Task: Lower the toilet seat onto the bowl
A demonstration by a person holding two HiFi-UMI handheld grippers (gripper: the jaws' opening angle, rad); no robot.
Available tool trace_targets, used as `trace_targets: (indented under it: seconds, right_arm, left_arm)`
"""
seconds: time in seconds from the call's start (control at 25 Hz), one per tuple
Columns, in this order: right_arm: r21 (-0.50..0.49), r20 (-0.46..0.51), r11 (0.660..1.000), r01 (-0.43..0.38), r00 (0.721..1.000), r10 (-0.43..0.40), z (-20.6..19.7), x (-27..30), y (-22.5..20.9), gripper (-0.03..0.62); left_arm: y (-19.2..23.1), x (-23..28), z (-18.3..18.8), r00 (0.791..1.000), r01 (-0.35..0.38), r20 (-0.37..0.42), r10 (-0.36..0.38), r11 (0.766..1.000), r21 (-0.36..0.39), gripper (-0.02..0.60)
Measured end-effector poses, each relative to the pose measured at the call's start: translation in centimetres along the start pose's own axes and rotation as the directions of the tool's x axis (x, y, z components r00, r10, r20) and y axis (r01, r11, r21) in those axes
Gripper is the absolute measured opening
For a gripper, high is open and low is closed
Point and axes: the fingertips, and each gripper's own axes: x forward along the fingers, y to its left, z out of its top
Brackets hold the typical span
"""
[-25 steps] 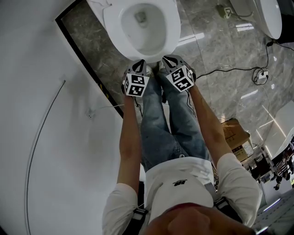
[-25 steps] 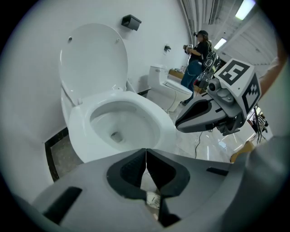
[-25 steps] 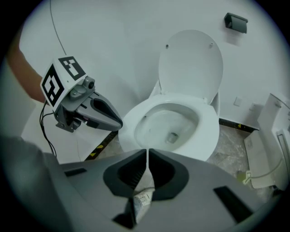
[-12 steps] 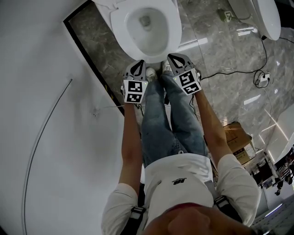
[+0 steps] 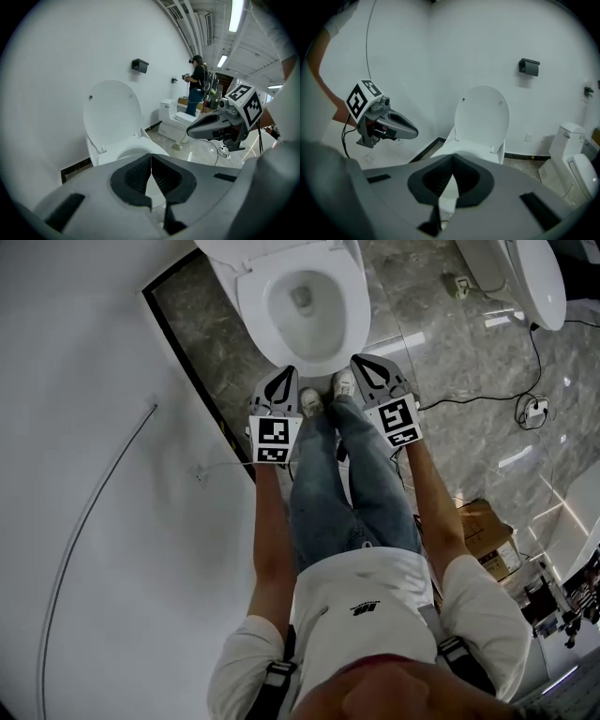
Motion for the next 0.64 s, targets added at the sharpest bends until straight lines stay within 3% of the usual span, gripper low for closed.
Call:
trace_targets:
  seconds: [0.64]
  right_arm:
    - [-0.005, 0.048, 1.000, 0.012, 0.999, -0.011, 5.5, -3.3, -0.2, 0.029]
  left_arm:
    - [-0.1, -3.7, 5.7, 0.998, -0.022, 0.063, 0.022, 1.000, 0.008, 0.029]
